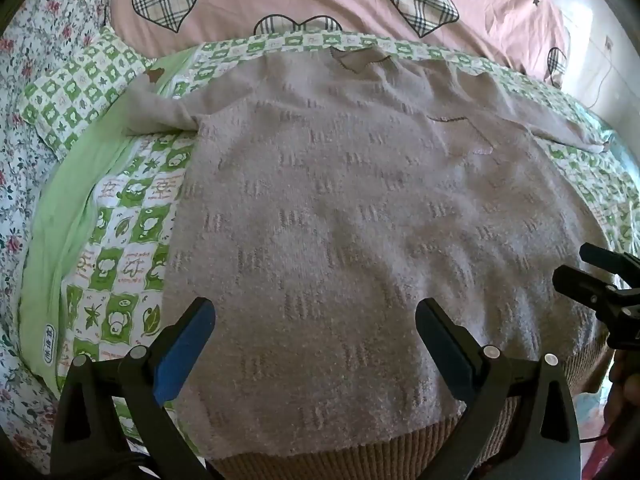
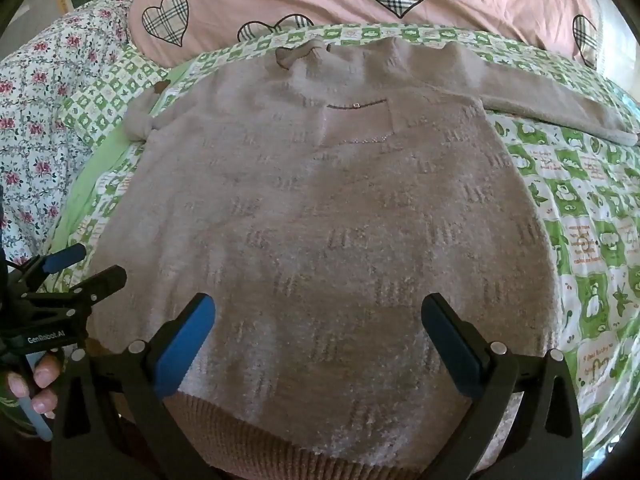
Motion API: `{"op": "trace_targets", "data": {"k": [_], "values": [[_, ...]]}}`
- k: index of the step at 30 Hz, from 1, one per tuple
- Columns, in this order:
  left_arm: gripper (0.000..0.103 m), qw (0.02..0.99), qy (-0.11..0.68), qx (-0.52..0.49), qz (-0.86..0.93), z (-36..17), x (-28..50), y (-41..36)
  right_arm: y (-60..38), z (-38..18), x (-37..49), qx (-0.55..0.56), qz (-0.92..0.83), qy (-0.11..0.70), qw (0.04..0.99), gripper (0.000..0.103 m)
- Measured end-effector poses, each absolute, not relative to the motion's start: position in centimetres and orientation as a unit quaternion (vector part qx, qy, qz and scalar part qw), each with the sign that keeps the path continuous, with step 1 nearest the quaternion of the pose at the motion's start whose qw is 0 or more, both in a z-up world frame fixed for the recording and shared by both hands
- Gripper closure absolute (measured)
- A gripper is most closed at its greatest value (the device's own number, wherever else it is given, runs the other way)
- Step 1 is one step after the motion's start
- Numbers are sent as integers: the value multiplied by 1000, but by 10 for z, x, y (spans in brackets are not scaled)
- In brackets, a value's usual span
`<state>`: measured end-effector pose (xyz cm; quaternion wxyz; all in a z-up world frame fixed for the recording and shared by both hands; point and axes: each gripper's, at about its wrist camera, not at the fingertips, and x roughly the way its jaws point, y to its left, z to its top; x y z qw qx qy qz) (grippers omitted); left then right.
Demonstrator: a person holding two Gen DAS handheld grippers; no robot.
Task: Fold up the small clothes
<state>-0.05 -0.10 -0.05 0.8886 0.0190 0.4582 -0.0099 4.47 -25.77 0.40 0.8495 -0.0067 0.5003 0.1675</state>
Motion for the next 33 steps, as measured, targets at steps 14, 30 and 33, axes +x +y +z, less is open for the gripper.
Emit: {"op": "trace_targets", "data": {"k": [14,30,33], "values": [[2,888,460,19,-12,-3,-2,2,-254,6,45,-6,170,497,851,0],[2,887,461,19,-11,0,0,-2,-253,8,46,-10,171,497,851,0],[2,886,464,18,-12,1,1,-2,-253,8,47,-9,171,497,851,0]]}}
